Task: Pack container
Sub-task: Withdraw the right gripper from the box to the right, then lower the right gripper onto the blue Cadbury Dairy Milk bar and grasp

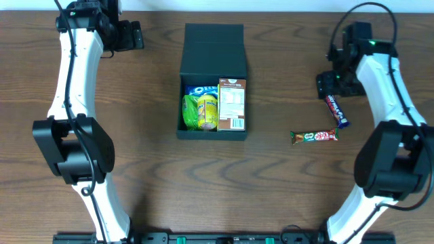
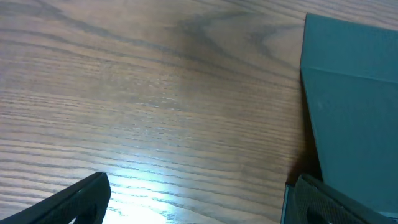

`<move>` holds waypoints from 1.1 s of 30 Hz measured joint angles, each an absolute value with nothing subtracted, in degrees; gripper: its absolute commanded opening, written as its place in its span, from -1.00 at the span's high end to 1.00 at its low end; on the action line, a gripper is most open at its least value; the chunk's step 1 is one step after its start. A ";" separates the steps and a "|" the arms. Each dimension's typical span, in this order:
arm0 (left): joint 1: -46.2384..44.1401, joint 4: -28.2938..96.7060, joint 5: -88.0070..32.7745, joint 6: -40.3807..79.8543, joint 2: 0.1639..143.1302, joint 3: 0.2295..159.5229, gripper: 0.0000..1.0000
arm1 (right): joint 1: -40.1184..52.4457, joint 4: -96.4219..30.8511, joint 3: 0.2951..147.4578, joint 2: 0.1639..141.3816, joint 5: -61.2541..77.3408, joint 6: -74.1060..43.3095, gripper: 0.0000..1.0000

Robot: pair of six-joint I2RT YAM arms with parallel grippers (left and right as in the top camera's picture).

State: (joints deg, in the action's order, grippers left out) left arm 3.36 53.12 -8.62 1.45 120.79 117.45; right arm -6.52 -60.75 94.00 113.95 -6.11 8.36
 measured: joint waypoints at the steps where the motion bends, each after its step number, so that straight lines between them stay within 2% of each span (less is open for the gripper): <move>1: 3.36 53.12 -8.62 1.45 120.79 117.45 -0.91 | -7.22 -59.99 93.67 113.95 -6.28 8.62 -0.86; 5: 3.36 53.12 -8.62 1.45 120.79 117.45 -0.91 | -9.58 -56.84 92.03 113.95 -6.55 10.63 -0.99; 18: 3.36 53.04 -8.62 1.45 120.79 117.45 -0.91 | -10.28 -47.55 84.29 113.95 -6.20 17.23 -0.96; 33: 3.33 52.84 -8.62 1.45 120.79 117.45 -0.91 | -11.84 -45.95 83.07 118.39 -2.26 19.11 -0.91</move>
